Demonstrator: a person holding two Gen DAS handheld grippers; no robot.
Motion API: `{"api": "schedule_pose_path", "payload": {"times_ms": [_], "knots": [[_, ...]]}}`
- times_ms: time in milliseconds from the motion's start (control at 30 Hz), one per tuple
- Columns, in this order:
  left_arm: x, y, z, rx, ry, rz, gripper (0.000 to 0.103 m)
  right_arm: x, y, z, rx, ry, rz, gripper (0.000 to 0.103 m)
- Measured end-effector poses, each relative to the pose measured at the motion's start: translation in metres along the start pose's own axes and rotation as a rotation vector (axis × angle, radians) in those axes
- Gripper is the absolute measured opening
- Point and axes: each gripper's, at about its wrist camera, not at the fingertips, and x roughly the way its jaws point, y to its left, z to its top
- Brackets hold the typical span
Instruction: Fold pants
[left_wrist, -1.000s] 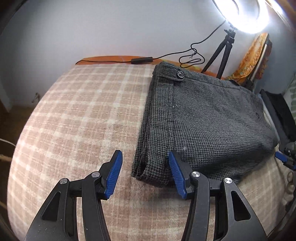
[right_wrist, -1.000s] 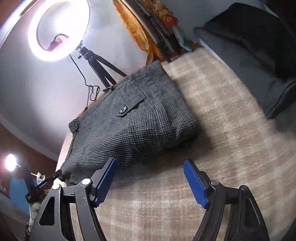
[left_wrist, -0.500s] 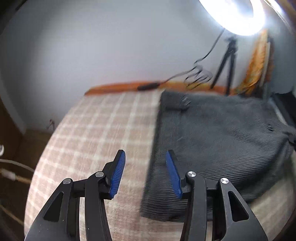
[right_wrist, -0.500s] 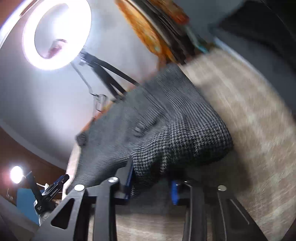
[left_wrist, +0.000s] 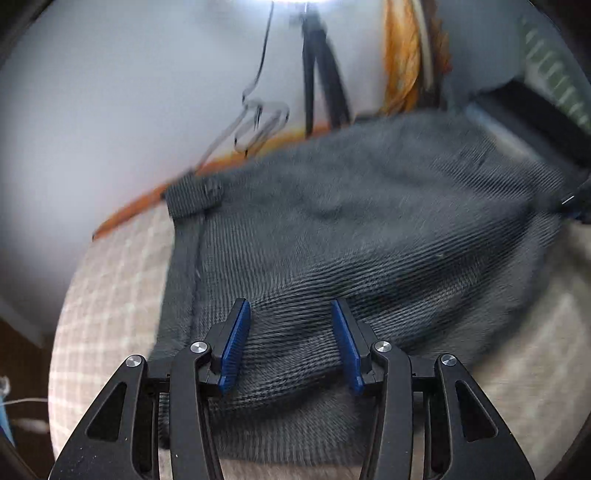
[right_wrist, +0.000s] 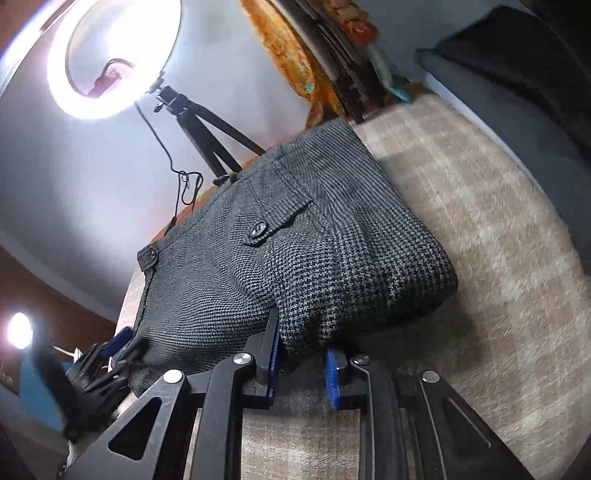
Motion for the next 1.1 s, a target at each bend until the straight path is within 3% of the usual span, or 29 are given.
{"api": "schedule_pose_path", "payload": {"times_ms": [167, 233, 300, 433, 467, 500, 600, 700, 767, 833, 900, 1000, 1100], "knots": [[-0.003, 0.017, 0.008, -0.04, -0.048, 0.065, 0.047, 0.004, 0.0, 0.0, -0.024, 0.019, 0.004, 0.042], [-0.004, 0.034, 0.009, -0.103, -0.042, 0.037, 0.047, 0.007, -0.005, 0.0, 0.008, 0.022, 0.024, 0.052], [-0.011, 0.049, 0.009, -0.147, -0.058, 0.064, 0.047, 0.007, -0.013, -0.001, 0.063, 0.014, 0.053, 0.064], [-0.02, 0.062, 0.007, -0.2, -0.079, 0.039, 0.047, 0.007, -0.026, -0.002, 0.161, -0.016, 0.117, 0.068], [-0.019, 0.062, 0.006, -0.19, -0.072, 0.047, 0.047, 0.008, -0.028, -0.001, 0.172, -0.026, 0.131, 0.065], [-0.017, 0.061, 0.004, -0.178, -0.065, 0.062, 0.047, 0.008, -0.028, -0.001, 0.172, -0.032, 0.129, 0.049], [-0.001, 0.055, -0.006, -0.119, -0.015, 0.143, 0.047, 0.005, -0.02, 0.003, 0.126, -0.044, 0.108, 0.029], [0.009, 0.05, -0.011, -0.075, -0.003, 0.182, 0.047, -0.009, 0.006, 0.014, 0.009, -0.069, 0.067, 0.024], [0.003, 0.053, -0.006, -0.106, -0.009, 0.183, 0.047, -0.019, 0.02, 0.017, -0.048, -0.099, 0.075, 0.024], [-0.011, 0.053, 0.001, -0.132, -0.053, 0.171, 0.047, -0.018, 0.023, 0.018, -0.041, -0.102, 0.078, 0.034], [-0.029, 0.043, 0.011, -0.123, -0.109, 0.137, 0.047, -0.009, 0.014, 0.014, 0.012, -0.087, 0.094, 0.054], [-0.041, 0.02, 0.022, -0.111, -0.168, 0.064, 0.047, 0.005, -0.002, 0.01, 0.091, -0.073, 0.098, 0.063], [-0.035, -0.014, 0.032, -0.076, -0.171, -0.018, 0.047, 0.012, -0.016, 0.005, 0.156, -0.11, 0.109, 0.068]]}}
